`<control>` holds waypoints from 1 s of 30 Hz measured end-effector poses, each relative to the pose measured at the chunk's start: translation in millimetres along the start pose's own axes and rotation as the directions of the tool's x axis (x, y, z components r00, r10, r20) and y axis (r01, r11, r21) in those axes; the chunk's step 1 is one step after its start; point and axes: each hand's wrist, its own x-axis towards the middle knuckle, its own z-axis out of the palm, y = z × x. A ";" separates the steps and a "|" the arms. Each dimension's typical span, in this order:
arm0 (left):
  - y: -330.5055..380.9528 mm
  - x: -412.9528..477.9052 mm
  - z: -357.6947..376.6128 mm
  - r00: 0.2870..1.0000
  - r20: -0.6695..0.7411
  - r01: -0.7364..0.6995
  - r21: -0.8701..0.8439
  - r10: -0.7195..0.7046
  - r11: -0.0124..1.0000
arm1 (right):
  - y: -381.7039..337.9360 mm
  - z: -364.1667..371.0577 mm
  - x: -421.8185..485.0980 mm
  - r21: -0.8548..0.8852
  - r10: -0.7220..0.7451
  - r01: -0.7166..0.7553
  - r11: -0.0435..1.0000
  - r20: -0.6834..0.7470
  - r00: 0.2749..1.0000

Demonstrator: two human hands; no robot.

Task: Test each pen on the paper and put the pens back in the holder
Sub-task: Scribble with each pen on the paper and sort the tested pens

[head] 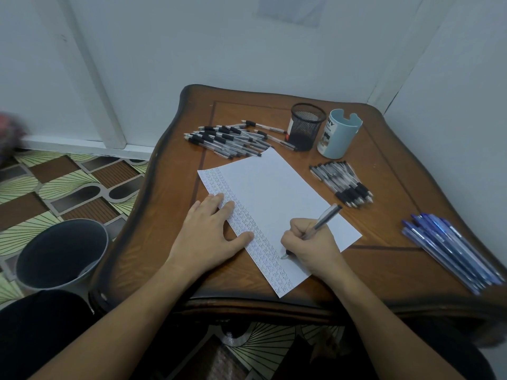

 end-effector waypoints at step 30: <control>-0.2 -1.3 1.0 1.000 -0.011 -0.002 -0.030 0.001 1.000 | -19.8 -23.2 25.8 0.505 0.412 -0.353 0.788 -0.006 0.911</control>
